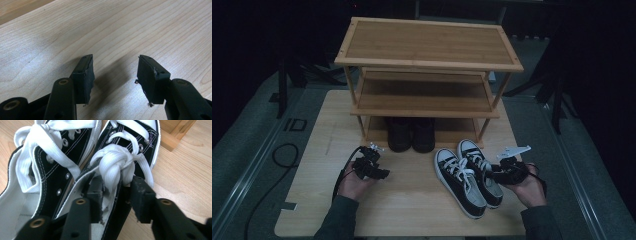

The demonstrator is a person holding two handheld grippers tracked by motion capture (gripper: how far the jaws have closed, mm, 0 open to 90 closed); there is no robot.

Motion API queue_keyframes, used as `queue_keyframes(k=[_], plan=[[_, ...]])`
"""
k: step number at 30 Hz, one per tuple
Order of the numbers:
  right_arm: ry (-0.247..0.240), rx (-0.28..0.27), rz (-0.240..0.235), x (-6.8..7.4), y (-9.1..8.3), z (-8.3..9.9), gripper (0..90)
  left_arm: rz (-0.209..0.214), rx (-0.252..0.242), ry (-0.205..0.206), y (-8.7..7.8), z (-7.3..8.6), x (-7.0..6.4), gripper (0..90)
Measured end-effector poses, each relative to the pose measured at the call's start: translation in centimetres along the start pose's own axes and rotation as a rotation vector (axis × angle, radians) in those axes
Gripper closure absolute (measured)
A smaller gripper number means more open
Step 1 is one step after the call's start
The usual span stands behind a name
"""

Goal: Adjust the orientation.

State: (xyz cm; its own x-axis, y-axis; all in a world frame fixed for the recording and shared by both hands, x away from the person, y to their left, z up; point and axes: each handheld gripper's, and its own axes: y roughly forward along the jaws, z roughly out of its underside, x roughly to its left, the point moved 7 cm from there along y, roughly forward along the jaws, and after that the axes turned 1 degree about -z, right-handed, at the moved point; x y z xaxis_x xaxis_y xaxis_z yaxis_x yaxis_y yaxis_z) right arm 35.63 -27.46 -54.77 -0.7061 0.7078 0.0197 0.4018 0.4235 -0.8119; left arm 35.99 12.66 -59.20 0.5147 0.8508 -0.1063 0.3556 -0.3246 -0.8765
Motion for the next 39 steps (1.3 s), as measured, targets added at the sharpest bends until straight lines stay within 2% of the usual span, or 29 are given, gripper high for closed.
queue_keyframes(k=[7,32,35,39], plan=[[0.013,0.001,-0.023,-0.1,-0.5,0.0,51.9,0.001,-0.002,-0.002,0.0,0.0,0.0,47.6],[0.038,-0.034,-0.025,-0.5,-2.6,-0.9,47.0,0.007,0.007,-0.004,0.2,0.1,0.0,47.6],[0.041,-0.037,-0.024,-0.6,-2.9,-0.9,47.0,0.003,0.015,0.007,0.3,0.1,0.0,47.6],[0.048,-0.036,-0.027,-0.6,-3.1,-1.0,46.1,0.006,0.009,-0.006,0.3,0.1,0.1,46.9]])
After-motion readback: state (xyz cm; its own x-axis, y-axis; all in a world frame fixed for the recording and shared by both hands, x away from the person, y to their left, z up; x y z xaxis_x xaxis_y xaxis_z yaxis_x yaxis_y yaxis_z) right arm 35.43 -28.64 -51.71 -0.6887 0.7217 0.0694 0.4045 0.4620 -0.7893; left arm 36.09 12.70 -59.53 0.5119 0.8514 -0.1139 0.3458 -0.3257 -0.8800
